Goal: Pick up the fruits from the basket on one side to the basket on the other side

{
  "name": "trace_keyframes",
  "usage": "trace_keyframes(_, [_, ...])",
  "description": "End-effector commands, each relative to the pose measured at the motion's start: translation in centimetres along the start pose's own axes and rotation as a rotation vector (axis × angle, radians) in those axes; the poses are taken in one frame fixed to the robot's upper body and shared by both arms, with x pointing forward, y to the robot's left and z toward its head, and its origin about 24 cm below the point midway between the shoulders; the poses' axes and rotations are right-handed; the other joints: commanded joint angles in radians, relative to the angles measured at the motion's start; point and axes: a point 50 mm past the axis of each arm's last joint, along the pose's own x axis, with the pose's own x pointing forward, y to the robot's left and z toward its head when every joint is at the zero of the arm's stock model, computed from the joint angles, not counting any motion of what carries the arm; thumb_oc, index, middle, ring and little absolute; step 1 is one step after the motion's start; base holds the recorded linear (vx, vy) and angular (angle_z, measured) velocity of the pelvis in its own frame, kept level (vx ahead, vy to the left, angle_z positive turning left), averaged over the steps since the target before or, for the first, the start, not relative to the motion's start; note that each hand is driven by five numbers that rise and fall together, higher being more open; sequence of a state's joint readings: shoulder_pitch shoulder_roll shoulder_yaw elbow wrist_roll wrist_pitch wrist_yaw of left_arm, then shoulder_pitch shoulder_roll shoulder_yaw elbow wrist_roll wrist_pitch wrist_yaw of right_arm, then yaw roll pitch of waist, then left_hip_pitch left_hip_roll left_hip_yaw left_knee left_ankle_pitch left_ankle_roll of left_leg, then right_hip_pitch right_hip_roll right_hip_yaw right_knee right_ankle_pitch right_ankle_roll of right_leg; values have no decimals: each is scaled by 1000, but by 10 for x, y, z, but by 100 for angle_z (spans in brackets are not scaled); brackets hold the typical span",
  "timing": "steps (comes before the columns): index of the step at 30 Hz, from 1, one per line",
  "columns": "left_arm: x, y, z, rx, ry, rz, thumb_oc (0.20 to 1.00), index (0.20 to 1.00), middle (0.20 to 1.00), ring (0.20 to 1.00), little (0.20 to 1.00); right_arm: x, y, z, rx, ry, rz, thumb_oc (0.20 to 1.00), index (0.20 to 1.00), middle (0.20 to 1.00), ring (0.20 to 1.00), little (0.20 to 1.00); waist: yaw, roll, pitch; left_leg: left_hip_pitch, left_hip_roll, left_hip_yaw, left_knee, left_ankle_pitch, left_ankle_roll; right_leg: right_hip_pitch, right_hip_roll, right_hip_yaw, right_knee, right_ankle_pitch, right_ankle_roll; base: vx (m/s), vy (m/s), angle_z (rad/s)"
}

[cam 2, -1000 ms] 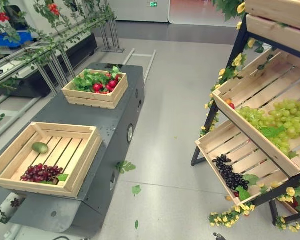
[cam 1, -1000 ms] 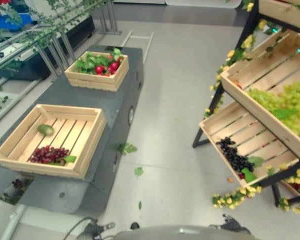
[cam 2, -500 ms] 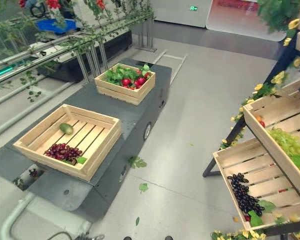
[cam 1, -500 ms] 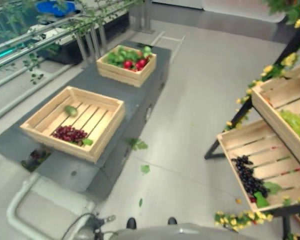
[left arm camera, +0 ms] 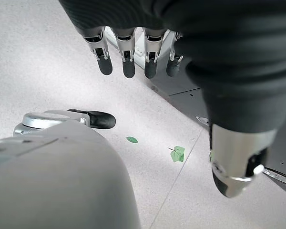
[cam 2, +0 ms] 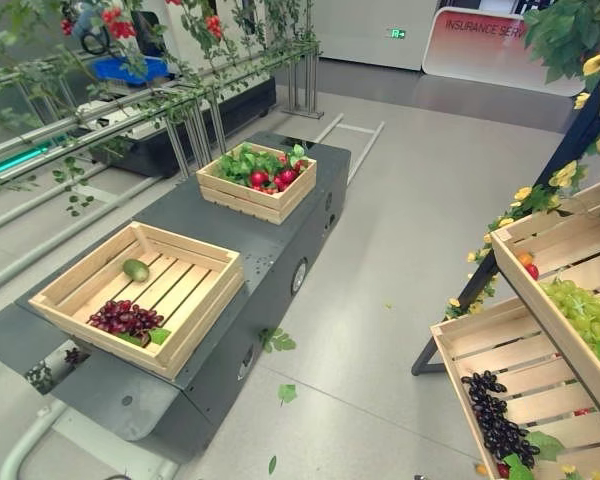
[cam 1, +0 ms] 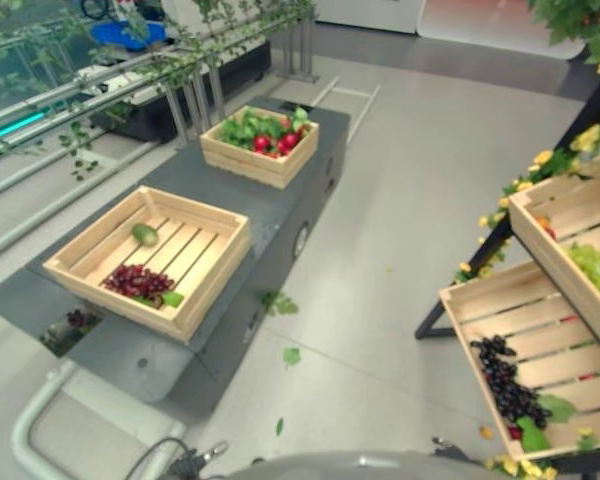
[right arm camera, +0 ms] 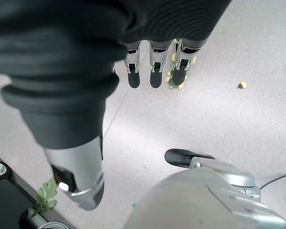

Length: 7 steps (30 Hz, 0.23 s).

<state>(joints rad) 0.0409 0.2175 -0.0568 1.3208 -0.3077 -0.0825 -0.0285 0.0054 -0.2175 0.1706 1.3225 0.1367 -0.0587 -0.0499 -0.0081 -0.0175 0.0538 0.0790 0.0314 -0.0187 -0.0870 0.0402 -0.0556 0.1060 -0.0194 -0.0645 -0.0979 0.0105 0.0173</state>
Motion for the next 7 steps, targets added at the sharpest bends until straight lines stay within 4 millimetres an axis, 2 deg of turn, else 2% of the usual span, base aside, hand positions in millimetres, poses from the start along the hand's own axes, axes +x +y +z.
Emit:
trace_keyframes(1, [2,-5,4,14,20,-1,1000,1000,1000,1000,1000,1,-16,4,-44,10,-34,1000,1000,1000,1000,1000,29,-11,10,-7,-71,0,89,-102,50,-30,17,-24,52,-38,38,42,-39,11])
trace_keyframes(7, [1,-6,-1,20,40,-6,1000,1000,1000,1000,1000,0,-16,-1,-51,25,-30,1000,1000,1000,1000,1000,28,-12,1,5,-66,-5,93,-110,44,-10,19,-35,57,-55,32,27,-30,4])
